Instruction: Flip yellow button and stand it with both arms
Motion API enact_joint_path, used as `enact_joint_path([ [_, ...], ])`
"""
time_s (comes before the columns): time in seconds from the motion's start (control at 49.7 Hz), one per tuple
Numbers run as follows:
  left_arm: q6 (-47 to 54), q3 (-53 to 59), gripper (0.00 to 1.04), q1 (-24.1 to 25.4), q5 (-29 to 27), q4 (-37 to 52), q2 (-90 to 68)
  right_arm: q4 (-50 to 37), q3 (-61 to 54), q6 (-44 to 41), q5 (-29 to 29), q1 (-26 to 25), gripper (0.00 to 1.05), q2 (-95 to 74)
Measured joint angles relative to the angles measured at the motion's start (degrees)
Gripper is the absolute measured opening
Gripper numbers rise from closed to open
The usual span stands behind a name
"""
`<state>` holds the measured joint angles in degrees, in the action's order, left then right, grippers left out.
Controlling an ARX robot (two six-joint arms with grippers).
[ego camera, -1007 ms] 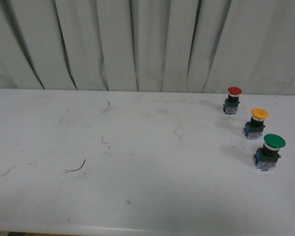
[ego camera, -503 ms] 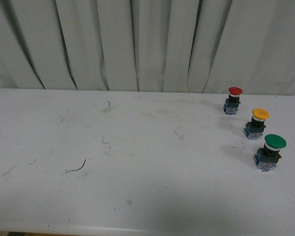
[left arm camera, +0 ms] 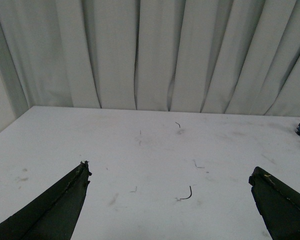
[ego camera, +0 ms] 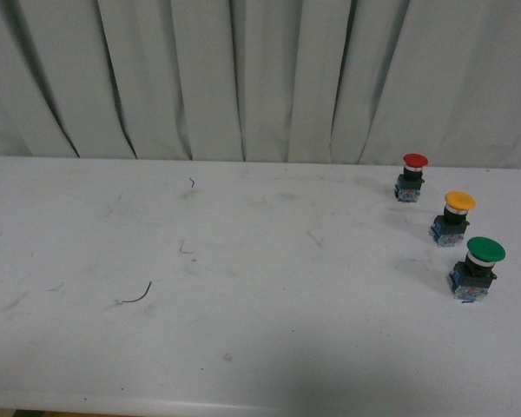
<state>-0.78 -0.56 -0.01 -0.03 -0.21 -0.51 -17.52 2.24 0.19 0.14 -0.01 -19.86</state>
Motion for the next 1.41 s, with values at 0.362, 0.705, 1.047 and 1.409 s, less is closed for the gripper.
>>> enact_joint_path([
  [0.362, 0.0, 0.0, 0.98, 0.0, 0.0, 0.0, 0.0, 3.8, -1.6, 0.0, 0.0, 0.0, 0.02, 6.3],
  [0.705, 0.0, 0.0, 0.98, 0.0, 0.0, 0.0, 0.0, 15.7, -1.6, 0.0, -0.2, 0.0, 0.02, 15.0],
  [1.047, 0.0, 0.0, 0.98, 0.0, 0.0, 0.0, 0.0, 17.8, -1.6, 0.0, -0.1, 0.0, 0.02, 19.6],
  [1.409, 0.0, 0.0, 0.98, 0.0, 0.0, 0.0, 0.0, 17.7, -1.6, 0.0, -0.1, 0.0, 0.63, 19.6],
])
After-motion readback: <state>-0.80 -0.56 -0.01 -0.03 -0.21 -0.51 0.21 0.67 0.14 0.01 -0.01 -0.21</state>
